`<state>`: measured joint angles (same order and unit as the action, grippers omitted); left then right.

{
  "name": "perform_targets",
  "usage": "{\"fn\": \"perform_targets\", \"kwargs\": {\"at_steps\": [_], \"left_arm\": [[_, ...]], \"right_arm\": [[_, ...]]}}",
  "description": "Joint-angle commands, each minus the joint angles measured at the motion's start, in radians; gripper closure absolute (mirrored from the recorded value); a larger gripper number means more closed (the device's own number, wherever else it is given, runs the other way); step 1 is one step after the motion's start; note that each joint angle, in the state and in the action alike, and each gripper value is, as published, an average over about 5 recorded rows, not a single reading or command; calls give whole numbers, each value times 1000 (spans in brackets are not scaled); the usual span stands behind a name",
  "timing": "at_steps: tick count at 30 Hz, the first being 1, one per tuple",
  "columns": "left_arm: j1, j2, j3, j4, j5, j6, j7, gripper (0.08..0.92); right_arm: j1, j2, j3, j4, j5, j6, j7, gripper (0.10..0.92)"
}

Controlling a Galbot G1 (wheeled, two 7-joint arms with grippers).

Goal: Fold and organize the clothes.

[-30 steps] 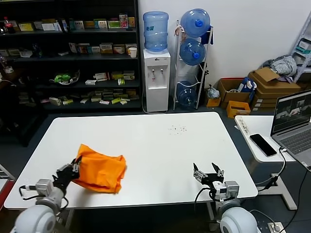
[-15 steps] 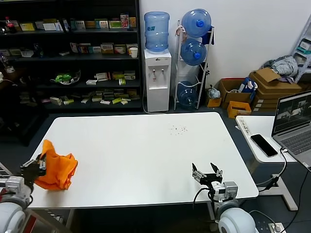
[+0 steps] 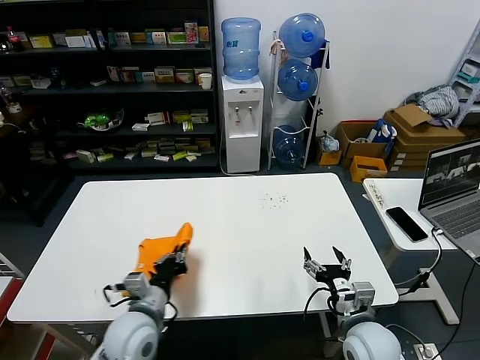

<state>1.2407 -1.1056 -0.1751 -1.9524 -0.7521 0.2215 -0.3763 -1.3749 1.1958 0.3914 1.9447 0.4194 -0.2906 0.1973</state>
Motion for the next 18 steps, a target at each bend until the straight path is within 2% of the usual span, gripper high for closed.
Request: {"fn": "perform_targets", "kwargs": {"at_steps": [1, 5, 9, 14, 18], "left_arm": [[-116, -266, 236, 24, -52, 27, -66, 830], [-33, -214, 155, -53, -14, 35, -32, 716], [87, -101, 15, -117, 101, -23, 75, 604], [322, 5, -293, -6, 292, -276, 355, 456], [412, 3, -458, 132, 356, -480, 468, 344]], "right_arm": [[22, 16, 27, -64, -56, 54, -76, 203], [32, 14, 38, -89, -45, 85, -110, 203], [34, 7, 45, -105, -30, 138, -131, 203], [27, 13, 72, -144, -52, 213, -182, 203], [-6, 14, 107, -148, -56, 256, -225, 203]]}}
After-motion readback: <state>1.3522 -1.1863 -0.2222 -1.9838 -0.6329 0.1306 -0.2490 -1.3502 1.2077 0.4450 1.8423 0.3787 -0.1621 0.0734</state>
